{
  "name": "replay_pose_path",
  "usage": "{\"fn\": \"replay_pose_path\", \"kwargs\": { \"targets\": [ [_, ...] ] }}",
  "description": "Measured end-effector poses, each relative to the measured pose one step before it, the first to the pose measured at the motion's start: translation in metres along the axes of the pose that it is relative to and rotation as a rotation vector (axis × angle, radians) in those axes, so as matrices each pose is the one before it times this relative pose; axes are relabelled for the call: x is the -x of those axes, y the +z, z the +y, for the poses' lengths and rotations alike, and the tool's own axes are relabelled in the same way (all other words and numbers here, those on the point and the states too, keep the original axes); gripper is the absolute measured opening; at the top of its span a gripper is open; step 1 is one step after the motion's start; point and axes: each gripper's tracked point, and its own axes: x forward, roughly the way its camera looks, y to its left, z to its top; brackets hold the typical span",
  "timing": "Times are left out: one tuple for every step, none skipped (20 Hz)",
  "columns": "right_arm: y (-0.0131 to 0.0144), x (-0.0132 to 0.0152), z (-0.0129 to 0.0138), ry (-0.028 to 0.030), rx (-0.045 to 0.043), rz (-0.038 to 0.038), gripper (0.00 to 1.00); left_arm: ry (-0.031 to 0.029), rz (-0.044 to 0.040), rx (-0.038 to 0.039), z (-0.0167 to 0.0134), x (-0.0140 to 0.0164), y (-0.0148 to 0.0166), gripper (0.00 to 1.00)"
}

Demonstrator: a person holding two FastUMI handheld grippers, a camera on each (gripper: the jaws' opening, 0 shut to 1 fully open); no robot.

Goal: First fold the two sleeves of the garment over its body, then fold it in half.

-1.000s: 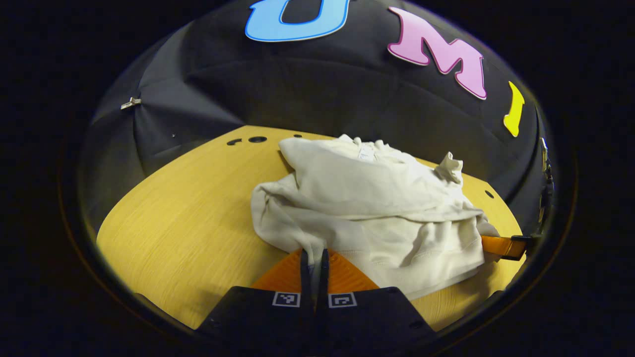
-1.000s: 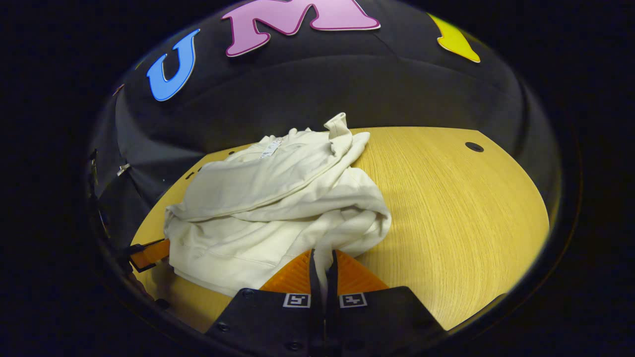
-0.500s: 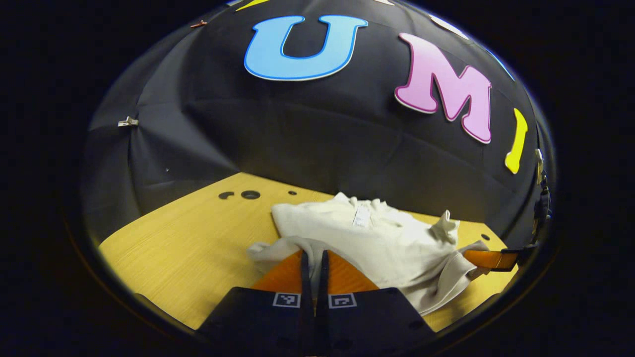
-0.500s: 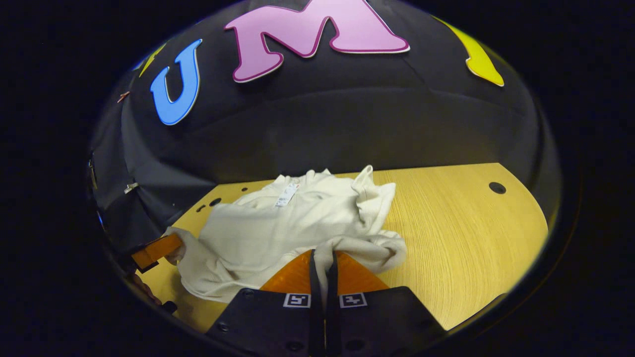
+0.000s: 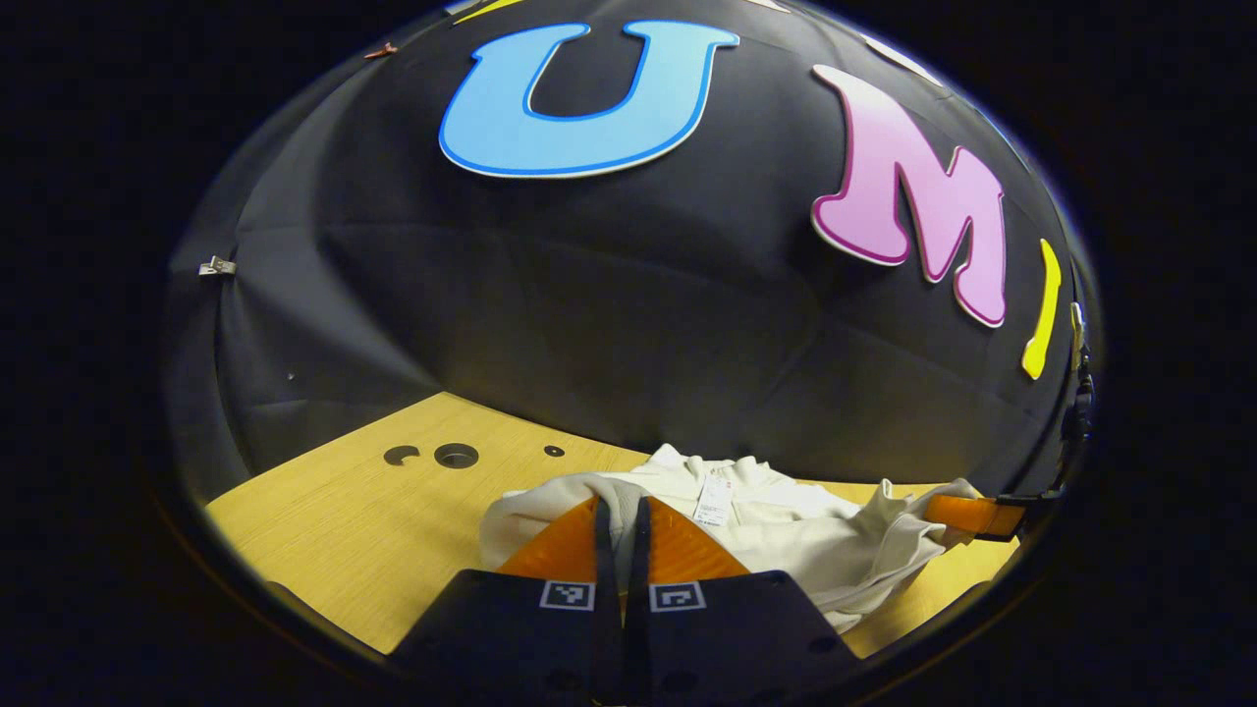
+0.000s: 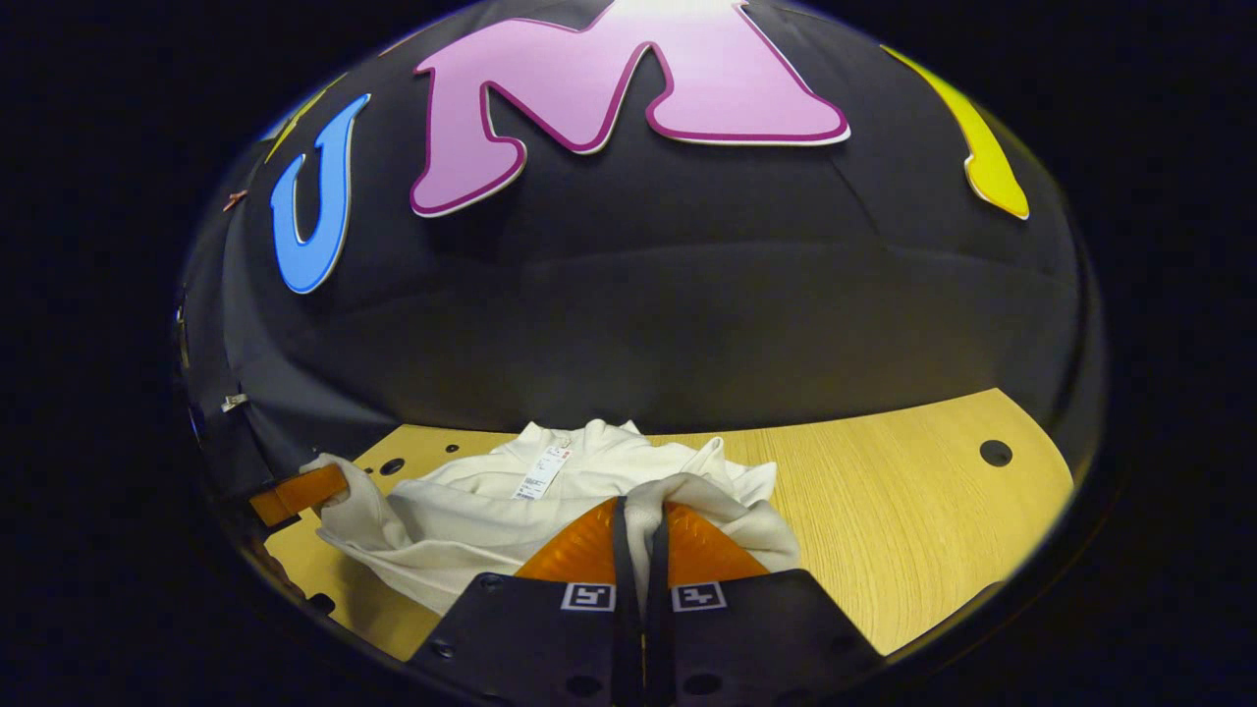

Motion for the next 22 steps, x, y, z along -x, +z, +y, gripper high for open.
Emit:
{"fn": "replay_pose_path", "kwargs": {
  "targets": [
    [0.00214,-0.00742,-0.00261,-0.01018,-0.00423,-0.00362,0.06,0.00779,0.00872,-0.00255,0.00049,-0.00720,0.00255,0.06],
    [0.00050,-0.00489,-0.00258,-0.01118,-0.00453,-0.00584,0.06,0.00454,0.01363,-0.01134,0.00095,-0.00937,-0.00074,0.06],
    [0.00082,-0.00824,-0.00282,-0.01095,0.00141,-0.00145,0.06,0.01053,0.01485,-0.01662,0.00359,-0.00867,-0.00136,0.06],
    [0.00194,-0.01192,-0.00356,-0.01248,0.00460,-0.00464,0.06,0.00650,0.01968,-0.01362,0.00251,-0.01047,-0.00228,0.06],
    [0.00144,-0.00951,-0.00235,-0.01219,0.00384,0.00351,0.06,0.00313,0.02530,-0.00096,0.00201,-0.01098,-0.00265,0.06],
    [-0.00057,-0.00690,-0.00109,-0.00759,-0.00239,0.00788,0.06,0.00160,0.02769,0.01327,0.00005,-0.01076,-0.00301,0.06],
    [0.00127,-0.00673,-0.00068,-0.00763,-0.00458,-0.00038,0.06,0.00028,0.01844,0.02209,0.00018,-0.00917,-0.00155,0.06],
    [0.00122,-0.00630,-0.00088,-0.00736,0.00018,-0.00264,0.07,0.00909,0.02020,0.02418,0.00422,-0.00584,-0.00390,0.06],
    [0.00164,-0.00473,-0.00059,-0.00409,0.00567,-0.00813,0.10,0.01089,0.00548,0.01969,0.00195,-0.01059,0.00057,0.06],
    [0.00205,-0.00479,-0.00157,-0.00880,0.01136,-0.01191,0.12,0.00629,0.00680,0.00187,-0.00009,-0.00753,0.00017,0.12],
    [0.00187,-0.00419,0.00026,0.00060,0.00369,-0.00746,0.15,0.00128,0.00237,-0.01563,-0.00026,-0.00531,0.00088,0.14],
    [-0.00018,-0.00278,0.00154,0.00532,0.00002,-0.00573,0.20,0.00184,0.00805,-0.02998,0.00004,-0.00642,-0.00012,0.12],
    [-0.00197,-0.00232,-0.00096,-0.00626,0.00747,0.00000,0.22,-0.00114,0.01407,-0.03078,-0.00148,-0.00711,0.00012,0.19],
    [-0.00204,-0.00027,0.00099,0.00099,0.00500,0.00695,0.29,-0.00655,0.01666,-0.02868,-0.00579,0.00017,-0.00148,0.22],
    [-0.00395,-0.00092,0.00271,0.00701,-0.00077,0.00650,0.25,-0.00988,0.00589,-0.02648,-0.00546,-0.00117,0.00007,0.30],
    [-0.00289,-0.00050,0.00262,0.00720,-0.00059,0.00835,0.42,-0.00175,-0.00142,-0.02843,-0.00182,-0.00052,0.00301,0.45],
    [0.00033,0.00354,0.00192,0.00527,0.00445,0.00508,0.62,0.00844,-0.00719,-0.02485,-0.00043,0.00381,0.00408,0.60],
    [0.00164,0.00416,0.00138,0.00457,0.00548,0.00152,0.83,0.00133,-0.00653,-0.01408,-0.00104,0.00388,0.00380,0.75],
    [0.00356,0.00464,0.00088,0.00232,0.00808,-0.00312,0.87,-0.00226,-0.00715,-0.00323,-0.00238,0.00631,0.00459,0.90],
    [0.00717,0.00641,-0.00100,-0.00748,0.01808,-0.01306,0.92,-0.00346,-0.00714,-0.00014,-0.00265,0.00646,0.00520,0.94],
    [0.00871,0.00651,-0.00326,-0.01339,0.02153,-0.01900,0.96,-0.00609,-0.00935,-0.00174,-0.00218,0.00914,0.00778,0.97],
    [0.00885,0.00697,-0.00448,-0.01586,0.02183,-0.01512,0.98,-0.00067,-0.00892,-0.00660,-0.00052,0.01214,0.00791,0.97]
  ]
}}
